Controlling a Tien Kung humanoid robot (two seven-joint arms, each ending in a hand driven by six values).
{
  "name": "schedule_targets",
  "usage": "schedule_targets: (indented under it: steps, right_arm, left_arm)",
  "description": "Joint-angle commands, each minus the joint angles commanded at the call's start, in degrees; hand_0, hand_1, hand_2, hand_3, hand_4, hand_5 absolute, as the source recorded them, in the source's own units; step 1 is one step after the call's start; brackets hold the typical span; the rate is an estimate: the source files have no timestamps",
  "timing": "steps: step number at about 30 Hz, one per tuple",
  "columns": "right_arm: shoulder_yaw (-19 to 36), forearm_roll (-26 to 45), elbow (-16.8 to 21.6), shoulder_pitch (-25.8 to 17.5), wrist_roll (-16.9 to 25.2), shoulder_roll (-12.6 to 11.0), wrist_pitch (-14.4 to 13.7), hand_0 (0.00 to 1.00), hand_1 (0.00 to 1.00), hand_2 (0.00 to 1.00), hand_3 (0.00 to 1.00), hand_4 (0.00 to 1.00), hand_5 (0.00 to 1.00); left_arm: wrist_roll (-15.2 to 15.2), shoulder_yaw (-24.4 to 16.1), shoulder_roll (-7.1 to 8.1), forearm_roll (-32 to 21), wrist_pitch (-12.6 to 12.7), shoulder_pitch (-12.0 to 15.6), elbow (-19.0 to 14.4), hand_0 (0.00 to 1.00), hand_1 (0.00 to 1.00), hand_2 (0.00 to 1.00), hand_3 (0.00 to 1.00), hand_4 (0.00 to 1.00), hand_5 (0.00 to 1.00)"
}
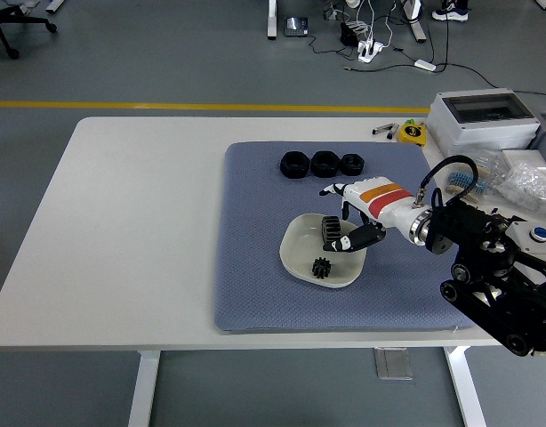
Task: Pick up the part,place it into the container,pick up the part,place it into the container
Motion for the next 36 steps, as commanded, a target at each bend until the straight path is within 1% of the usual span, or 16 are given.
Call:
schedule_targets:
  steps: [6,10,11,12,15,17,18,21,23,24,26,29,30,32,35,36]
  right_arm:
    - [1.3,0.6,0.4,-0.4,0.1,-0.3,-0.9,0.092,0.245,0.493,0.852,0.987,0.545]
    - [2.9,1.8,1.2,-1.1,0.0,-0.8,-3.4,0.092,0.245,0.493,0.852,0.987,0.545]
    - [3.4,2.2,1.4,-1.3,-0.1,-0.9,-4.3,0.092,0.245,0.493,0.852,0.987,0.545]
    - [4.1,2.8,1.7,-1.7,-0.3,-1.1,-5.7,0.101,0.250,0.485,0.816,0.944,0.531]
    - [5.3,5.2,2.4,-2.4,-0.5,-1.6,-10.1,0.101,0.250,0.485,0.816,0.944,0.531]
    - [6.3,9.3,3.5,-3.2,-0.6,-2.3,-13.6,0.101,0.250,0.485,0.816,0.944,0.531]
    - [6.5,11.7,4.0,-3.6,-0.5,-2.7,-15.2,0.140,0.283,0.483,0.730,0.936,0.565]
    - [7.4,18.8,6.4,-4.8,1.5,-4.0,-17.9,0.140,0.283,0.483,0.730,0.936,0.565]
    - [8.2,23.3,7.6,-5.3,3.2,-4.6,-18.0,0.140,0.283,0.483,0.730,0.936,0.565]
    - [9.2,25.9,8.5,-5.8,4.7,-5.2,-17.5,0.281,0.458,0.602,0.734,0.998,0.689]
    - [11.2,30.7,9.8,-6.7,6.6,-6.0,-15.5,0.281,0.458,0.602,0.734,0.998,0.689]
    - [13.9,37.8,10.6,-8.1,7.2,-7.0,-10.4,0.281,0.458,0.602,0.734,0.998,0.689]
    - [14.5,40.4,10.9,-8.5,7.5,-7.3,-8.8,0.646,0.675,0.767,0.842,0.998,0.793]
    - [16.0,45.2,11.7,-9.9,8.4,-8.1,-6.5,0.646,0.675,0.767,0.842,0.998,0.793]
    - [17.2,52.7,12.4,-11.6,9.6,-8.7,-5.8,0.646,0.675,0.767,0.842,0.998,0.793]
    - [17.6,54.9,12.5,-12.2,9.9,-8.8,-5.9,0.886,0.833,0.869,0.887,0.998,0.847]
  left_arm:
    - [0.1,-0.2,-0.04,0.3,0.0,0.1,0.0,0.692,0.699,0.733,0.644,0.667,0.661]
    - [0.1,-0.2,0.00,0.4,-0.1,0.2,0.0,0.692,0.699,0.733,0.644,0.667,0.661]
    - [0.1,-0.2,0.00,0.5,-0.1,0.2,0.0,0.692,0.699,0.733,0.644,0.667,0.661]
    - [0.1,-0.2,0.01,0.5,-0.1,0.3,0.0,0.693,0.699,0.733,0.645,0.668,0.661]
    - [0.1,-0.2,0.01,0.4,-0.1,0.3,0.0,0.693,0.699,0.733,0.645,0.668,0.661]
    - [0.1,-0.3,-0.01,0.6,-0.1,0.3,0.0,0.693,0.699,0.733,0.645,0.668,0.661]
    - [0.1,-0.3,-0.01,0.6,-0.1,0.3,0.0,0.693,0.699,0.733,0.645,0.667,0.661]
    - [0.1,-0.2,-0.01,0.6,-0.1,0.3,0.0,0.693,0.699,0.733,0.645,0.667,0.661]
    - [0.0,-0.1,-0.01,0.5,-0.1,0.2,0.0,0.693,0.699,0.733,0.645,0.667,0.661]
    - [0.0,-0.1,-0.01,0.5,-0.1,0.1,0.0,0.691,0.699,0.735,0.644,0.667,0.662]
    - [-0.1,0.0,-0.03,0.4,-0.1,0.0,0.0,0.691,0.699,0.735,0.644,0.667,0.662]
    - [-0.1,0.1,-0.06,0.3,0.0,-0.2,0.0,0.691,0.699,0.735,0.644,0.667,0.662]
    - [-0.1,0.2,-0.06,0.1,0.0,-0.2,0.0,0.691,0.699,0.734,0.644,0.666,0.661]
    - [-0.2,0.2,-0.11,0.1,0.1,-0.3,0.0,0.691,0.699,0.734,0.644,0.666,0.661]
    - [-0.2,0.3,-0.12,0.0,0.1,-0.4,0.0,0.691,0.699,0.734,0.644,0.666,0.661]
    - [-0.2,0.2,-0.14,0.1,0.1,-0.5,0.0,0.691,0.697,0.735,0.643,0.667,0.663]
